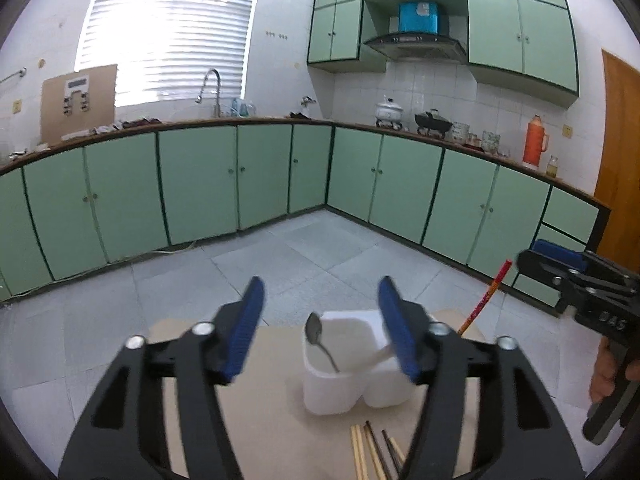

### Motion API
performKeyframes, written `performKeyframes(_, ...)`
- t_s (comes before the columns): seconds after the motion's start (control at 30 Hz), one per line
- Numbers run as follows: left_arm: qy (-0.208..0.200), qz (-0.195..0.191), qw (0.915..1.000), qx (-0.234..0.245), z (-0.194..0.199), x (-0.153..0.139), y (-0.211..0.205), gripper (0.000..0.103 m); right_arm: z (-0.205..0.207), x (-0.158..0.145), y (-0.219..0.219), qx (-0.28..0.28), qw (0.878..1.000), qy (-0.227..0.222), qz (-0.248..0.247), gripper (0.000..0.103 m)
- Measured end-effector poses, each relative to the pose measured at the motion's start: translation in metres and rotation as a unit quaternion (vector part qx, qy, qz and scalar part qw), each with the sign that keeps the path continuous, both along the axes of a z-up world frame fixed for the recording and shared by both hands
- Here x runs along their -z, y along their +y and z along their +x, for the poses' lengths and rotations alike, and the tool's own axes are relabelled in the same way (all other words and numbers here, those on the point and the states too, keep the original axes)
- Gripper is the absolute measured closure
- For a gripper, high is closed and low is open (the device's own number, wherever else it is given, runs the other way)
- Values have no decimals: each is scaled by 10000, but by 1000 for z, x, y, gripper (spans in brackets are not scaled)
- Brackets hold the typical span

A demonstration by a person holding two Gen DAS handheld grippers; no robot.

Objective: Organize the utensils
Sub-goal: 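Carry both chopsticks over the white holder and drop them in, then withdraw both open tools back over the remaining chopsticks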

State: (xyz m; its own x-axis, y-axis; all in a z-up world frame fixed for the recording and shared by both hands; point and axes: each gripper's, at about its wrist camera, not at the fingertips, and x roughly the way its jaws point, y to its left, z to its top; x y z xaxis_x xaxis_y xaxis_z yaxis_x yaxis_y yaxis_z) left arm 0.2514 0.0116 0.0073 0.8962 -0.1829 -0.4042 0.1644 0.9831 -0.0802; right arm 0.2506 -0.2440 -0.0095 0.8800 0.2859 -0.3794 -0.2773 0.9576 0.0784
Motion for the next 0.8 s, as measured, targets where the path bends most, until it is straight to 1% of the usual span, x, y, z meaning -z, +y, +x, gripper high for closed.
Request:
performKeyframes(0.03, -42, 21, 10000, -24, -11, 2, 2, 32, -5, 1, -1, 34, 10000, -23, 4, 36)
performKeyframes(0.07, -76, 28, 10000, -57, -20, 5, 4, 30, -16, 4, -4, 102, 9999, -51, 4, 30)
performKeyframes(0.13, -94, 39, 9999, -105, -36, 11, 7, 24, -31, 10, -6, 200, 9998, -60, 26, 22)
performKeyframes(0.23, 27, 11, 9999, -167, -62, 27, 11, 20, -54, 26, -10, 300, 9995, 59, 126, 18)
performKeyframes(0.33, 138, 110, 9996, -211, -84, 43, 12, 17, -76, 47, -11, 380, 9987, 295, 183, 17)
performKeyframes(0.5, 590, 359, 9975, -137, -109, 77, 12, 17, -107, 86, -3, 431, 9966, 703, 8, 16)
performKeyframes(0.67, 1233, 485, 9912, -23, -130, 117, 16, 17, -136, 127, 6, 400, 9917, 1219, -84, 16)
performKeyframes(0.8, 1496, 522, 9874, 44, -144, 135, 19, 17, -157, 150, 9, 349, 9875, 1534, -75, 20)
